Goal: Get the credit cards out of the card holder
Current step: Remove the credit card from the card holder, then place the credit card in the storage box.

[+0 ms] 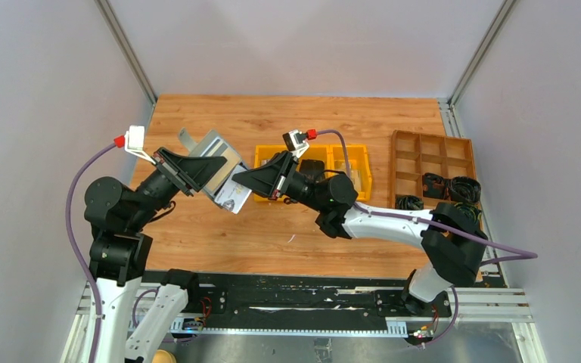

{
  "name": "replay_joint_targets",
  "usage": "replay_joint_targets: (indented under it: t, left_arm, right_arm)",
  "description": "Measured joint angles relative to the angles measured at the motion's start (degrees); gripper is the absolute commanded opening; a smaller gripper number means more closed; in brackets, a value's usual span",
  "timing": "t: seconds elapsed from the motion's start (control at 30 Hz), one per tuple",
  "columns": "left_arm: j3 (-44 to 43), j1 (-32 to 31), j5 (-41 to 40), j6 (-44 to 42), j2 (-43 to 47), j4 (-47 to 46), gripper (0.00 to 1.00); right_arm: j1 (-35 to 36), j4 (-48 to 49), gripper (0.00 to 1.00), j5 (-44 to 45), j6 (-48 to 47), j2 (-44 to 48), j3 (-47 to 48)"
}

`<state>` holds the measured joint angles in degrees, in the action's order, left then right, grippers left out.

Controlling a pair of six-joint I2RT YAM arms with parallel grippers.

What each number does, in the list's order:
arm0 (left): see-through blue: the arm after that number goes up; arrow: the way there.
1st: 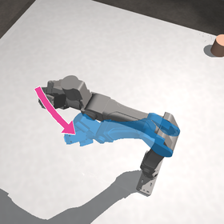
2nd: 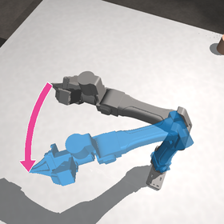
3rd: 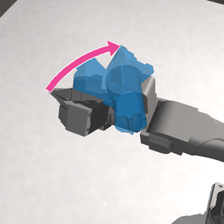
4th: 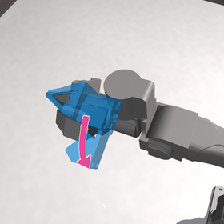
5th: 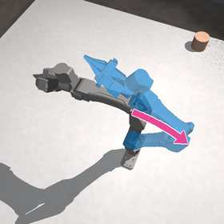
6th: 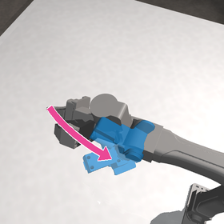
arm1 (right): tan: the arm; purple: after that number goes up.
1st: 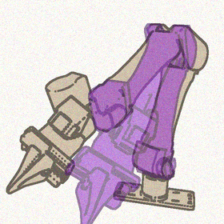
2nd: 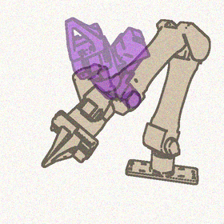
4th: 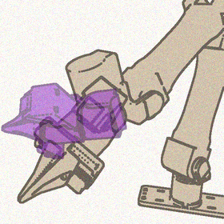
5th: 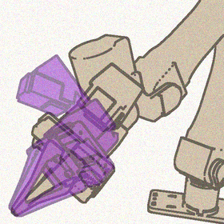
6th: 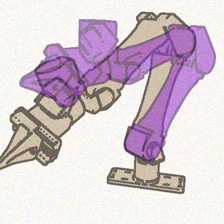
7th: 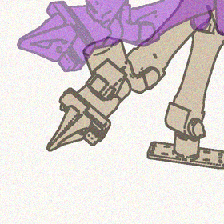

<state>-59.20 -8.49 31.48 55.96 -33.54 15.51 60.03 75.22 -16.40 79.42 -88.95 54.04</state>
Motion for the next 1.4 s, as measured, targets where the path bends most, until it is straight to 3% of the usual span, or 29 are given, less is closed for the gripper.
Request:
replay_joint_targets:
  t: [0.17, 0.43, 0.6, 0.8, 1.0, 1.17, 1.27, 1.4]
  left_arm:
    - [0.00, 0.13, 0.24, 0.02, -0.28, -0.02, 0.00]
    - [-0.26, 0.13, -0.52, -1.42, -0.33, -0.17, 0.00]
    - [-2.99, 0.13, -5.62, -8.39, -0.79, 1.66, 0.00]
    - [-5.66, 0.13, -10.95, -21.79, -1.70, 4.83, 0.00]
    - [-5.81, 0.13, -10.29, -29.20, -3.58, 10.03, 0.00]
    - [-6.05, 0.17, -1.03, -29.38, -4.28, 10.86, 0.00]
    - [-6.69, 0.17, 9.03, -26.99, -5.38, 9.75, 0.00]
    - [-7.45, 0.17, 15.45, -26.49, -6.03, 10.03, 0.00]
  right_arm:
    - [0.20, 0.48, 0.00, -0.07, 0.83, -1.68, 1.79]
    - [0.22, -0.11, 0.00, -0.02, 1.36, -1.40, 1.33]
    - [-0.42, -5.90, 0.00, -1.11, -1.49, 3.19, -1.07]
    - [-9.88, -19.28, 0.00, -6.08, -6.05, 14.82, -5.70]
    - [-21.84, -44.09, 0.00, -6.58, -20.31, 22.14, -3.96]
    - [-22.16, -56.65, 0.00, -4.74, -29.75, 14.21, 3.37]
    - [-22.16, -60.83, 0.00, -3.17, -32.74, 5.05, 8.94]
    - [-22.14, -67.23, 0.00, -1.79, -35.56, -7.50, 18.08]
